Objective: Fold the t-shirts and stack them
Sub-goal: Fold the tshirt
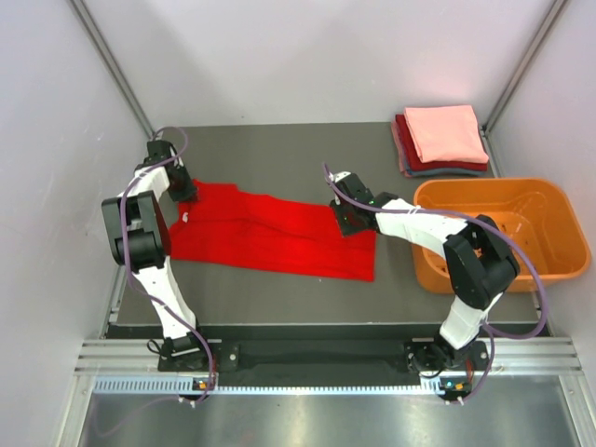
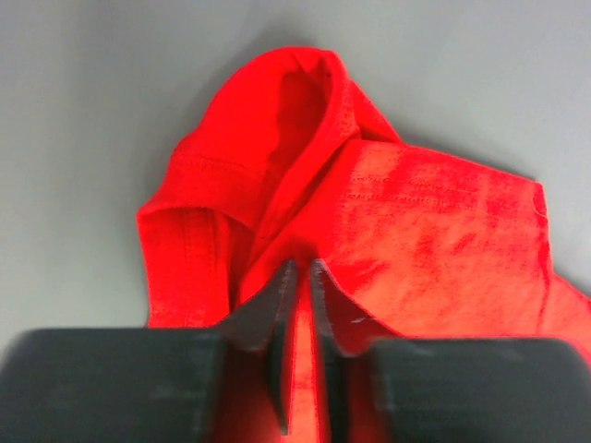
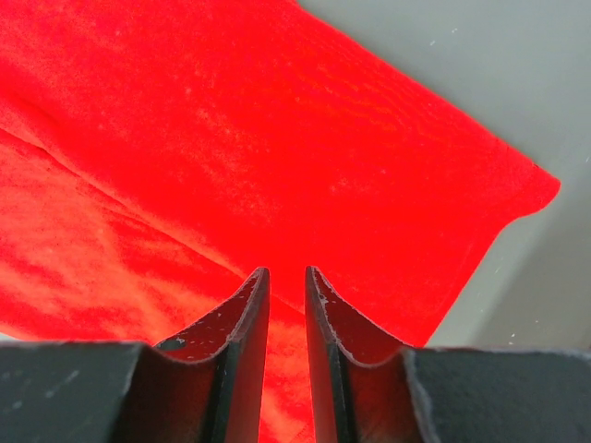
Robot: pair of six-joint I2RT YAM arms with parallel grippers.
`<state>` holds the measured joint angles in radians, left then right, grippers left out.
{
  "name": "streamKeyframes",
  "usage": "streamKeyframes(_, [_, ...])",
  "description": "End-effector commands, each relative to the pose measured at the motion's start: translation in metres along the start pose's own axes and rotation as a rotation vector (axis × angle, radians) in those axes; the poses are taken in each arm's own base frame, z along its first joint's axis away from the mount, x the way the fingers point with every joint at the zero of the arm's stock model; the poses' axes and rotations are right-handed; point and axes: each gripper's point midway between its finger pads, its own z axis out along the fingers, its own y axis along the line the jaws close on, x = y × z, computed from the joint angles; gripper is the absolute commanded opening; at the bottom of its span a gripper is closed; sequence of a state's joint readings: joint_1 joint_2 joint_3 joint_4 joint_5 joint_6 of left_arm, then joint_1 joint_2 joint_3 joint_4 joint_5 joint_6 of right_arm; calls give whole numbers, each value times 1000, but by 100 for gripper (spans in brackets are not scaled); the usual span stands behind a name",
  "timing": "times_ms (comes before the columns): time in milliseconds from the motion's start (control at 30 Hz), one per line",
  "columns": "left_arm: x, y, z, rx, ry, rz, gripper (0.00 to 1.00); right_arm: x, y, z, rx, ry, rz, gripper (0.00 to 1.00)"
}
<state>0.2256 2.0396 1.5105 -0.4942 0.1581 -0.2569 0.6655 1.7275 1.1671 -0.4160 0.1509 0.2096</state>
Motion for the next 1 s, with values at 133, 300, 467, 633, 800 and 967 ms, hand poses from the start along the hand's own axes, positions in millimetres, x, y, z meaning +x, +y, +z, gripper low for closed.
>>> streamKeyframes(133, [-5, -5, -24, -2, -19, 4, 0, -28, 12, -11, -32, -77, -15, 23])
streamKeyframes(300, [-6, -8, -51, -24, -51, -3, 0, -29, 14, -13, -46, -83, -11, 23])
streamKeyframes(467, [-10, 18, -64, -162, -101, -4, 14, -27, 18, -13, -63, -86, -15, 23])
streamKeyframes(633, [1, 13, -51, -103, -72, -1, 35, -24, 21, -11, -69, -79, -21, 23])
streamKeyframes(800, [18, 13, -31, -74, 8, -4, 36, -26, 20, -12, -66, -87, -27, 24])
streamKeyframes(967, [25, 11, -23, -52, 40, 3, 33, -26, 20, -13, -66, -88, -26, 24])
